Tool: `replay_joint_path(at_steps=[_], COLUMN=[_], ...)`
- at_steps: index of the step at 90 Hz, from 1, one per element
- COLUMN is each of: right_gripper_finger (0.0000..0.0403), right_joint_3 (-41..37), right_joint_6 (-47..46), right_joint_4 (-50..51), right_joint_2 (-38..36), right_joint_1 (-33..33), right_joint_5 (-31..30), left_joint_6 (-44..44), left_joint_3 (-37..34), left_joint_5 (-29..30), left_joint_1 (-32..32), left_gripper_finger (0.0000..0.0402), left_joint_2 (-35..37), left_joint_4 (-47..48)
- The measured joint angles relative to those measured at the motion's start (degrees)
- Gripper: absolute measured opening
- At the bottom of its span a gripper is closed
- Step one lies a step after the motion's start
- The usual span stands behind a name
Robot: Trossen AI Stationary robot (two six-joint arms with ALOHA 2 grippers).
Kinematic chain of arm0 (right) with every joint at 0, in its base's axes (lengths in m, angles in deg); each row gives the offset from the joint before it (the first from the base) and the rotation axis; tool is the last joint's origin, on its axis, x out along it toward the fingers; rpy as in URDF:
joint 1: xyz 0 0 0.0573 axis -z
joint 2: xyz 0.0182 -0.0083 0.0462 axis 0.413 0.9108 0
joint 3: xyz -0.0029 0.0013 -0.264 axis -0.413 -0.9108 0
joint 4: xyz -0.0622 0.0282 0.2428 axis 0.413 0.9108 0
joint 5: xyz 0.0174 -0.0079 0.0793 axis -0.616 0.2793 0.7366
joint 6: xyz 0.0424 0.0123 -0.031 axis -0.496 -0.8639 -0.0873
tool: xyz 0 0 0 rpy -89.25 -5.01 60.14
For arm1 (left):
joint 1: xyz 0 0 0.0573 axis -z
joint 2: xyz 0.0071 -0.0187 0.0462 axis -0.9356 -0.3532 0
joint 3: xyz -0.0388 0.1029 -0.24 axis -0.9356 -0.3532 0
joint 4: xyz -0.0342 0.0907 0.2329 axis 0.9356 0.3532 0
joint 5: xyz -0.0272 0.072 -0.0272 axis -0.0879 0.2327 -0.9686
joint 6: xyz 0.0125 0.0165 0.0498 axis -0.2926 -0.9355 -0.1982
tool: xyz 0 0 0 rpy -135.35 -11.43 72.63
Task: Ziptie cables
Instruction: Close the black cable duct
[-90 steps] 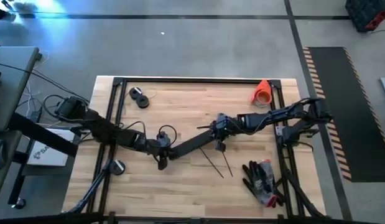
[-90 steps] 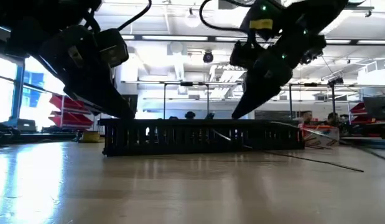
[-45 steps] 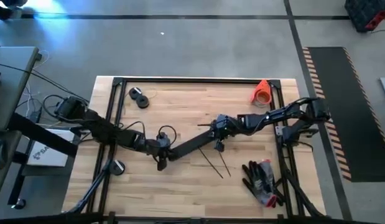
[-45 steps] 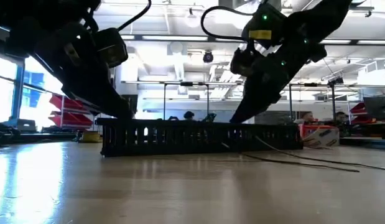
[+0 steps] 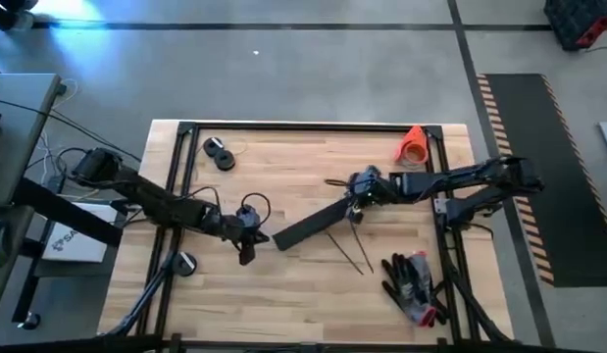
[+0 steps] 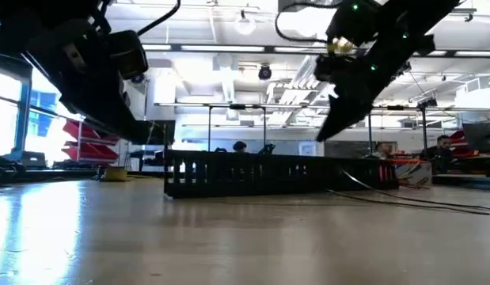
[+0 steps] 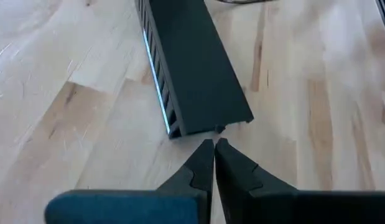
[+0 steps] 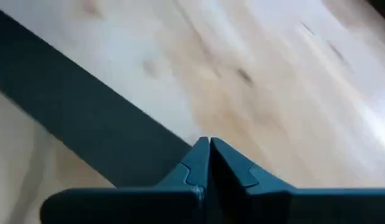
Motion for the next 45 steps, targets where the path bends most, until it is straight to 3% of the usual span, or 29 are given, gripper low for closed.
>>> replay_joint_path(at_steps=[13,27,45], right_gripper_finger=[0.0,0.0,0.0], right_joint_3=[-4.37,-10.64,-7.51], right_joint_6=[-7.98,-14.25,-18.07], right_joint_4=[2.56,-6.14,-4.2], right_joint_2=[-0.79,-0.28,-0.91], right_joint_1=[1.47,2.61,1.26], right_joint_5=[-1.73,-1.14,0.23], left_joint_6=[0.43,0.02,-2.48], left_joint_3=[0.08,0.11,2.28], left_joint_5=[0.65,1.98,2.02], left_joint_1=[0.0,0.15,-0.28], left_gripper_finger=[0.0,0.0,0.0], left_joint_2=[-0.19,-0.09,0.28], left_joint_4=[-0.42,-2.98,-10.89])
